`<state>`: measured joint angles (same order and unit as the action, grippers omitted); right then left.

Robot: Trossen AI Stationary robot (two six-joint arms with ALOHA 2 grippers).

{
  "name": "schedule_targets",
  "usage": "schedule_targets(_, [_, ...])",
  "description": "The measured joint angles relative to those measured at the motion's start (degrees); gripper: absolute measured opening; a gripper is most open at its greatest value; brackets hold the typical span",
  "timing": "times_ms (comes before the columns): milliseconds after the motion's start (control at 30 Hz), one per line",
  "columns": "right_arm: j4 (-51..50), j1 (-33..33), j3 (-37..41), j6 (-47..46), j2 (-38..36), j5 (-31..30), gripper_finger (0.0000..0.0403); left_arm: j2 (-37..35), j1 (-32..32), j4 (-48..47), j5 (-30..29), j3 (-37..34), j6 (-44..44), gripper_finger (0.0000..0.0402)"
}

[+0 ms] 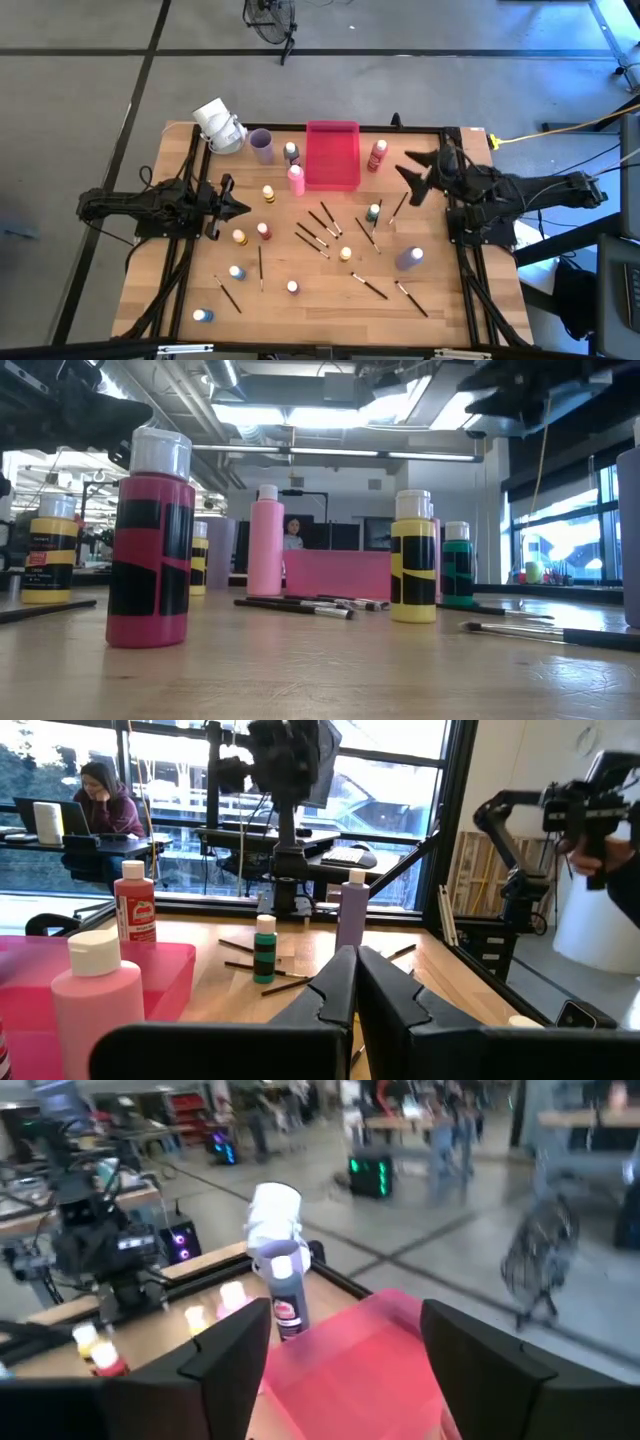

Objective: Pick & Place Paint Supplies
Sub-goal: Put the dark pink paint bottle into the red bin

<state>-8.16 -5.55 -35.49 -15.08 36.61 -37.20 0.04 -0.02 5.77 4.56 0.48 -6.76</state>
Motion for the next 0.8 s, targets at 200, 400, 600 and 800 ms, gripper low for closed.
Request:
schedule_targets(200, [-15.8, 8.2, -17.1, -4.9, 11.0, 4.3, 0.0251, 0.0, 0.0, 0.0, 0.0, 0.0, 0.0, 0.0006])
schedule_targets(400, [-24.6, 16.2, -29.3, -4.3, 20.1, 6.8, 0.0229, 0.0, 0.0, 0.0, 0.0, 0.0, 0.0, 0.0006])
schedule_targets(600, [-28.9, 24.4, -35.7, -5.3, 27.8, 11.8, 0.0225, 0.0, 0.0, 0.0, 0.0, 0.0, 0.0, 0.0006])
schedule_targets(800, [-28.4, 30.3, -37.4, -8.4, 34.0, 20.3, 0.0249, 0.0, 0.0, 0.0, 0.0, 0.0, 0.0, 0.0006])
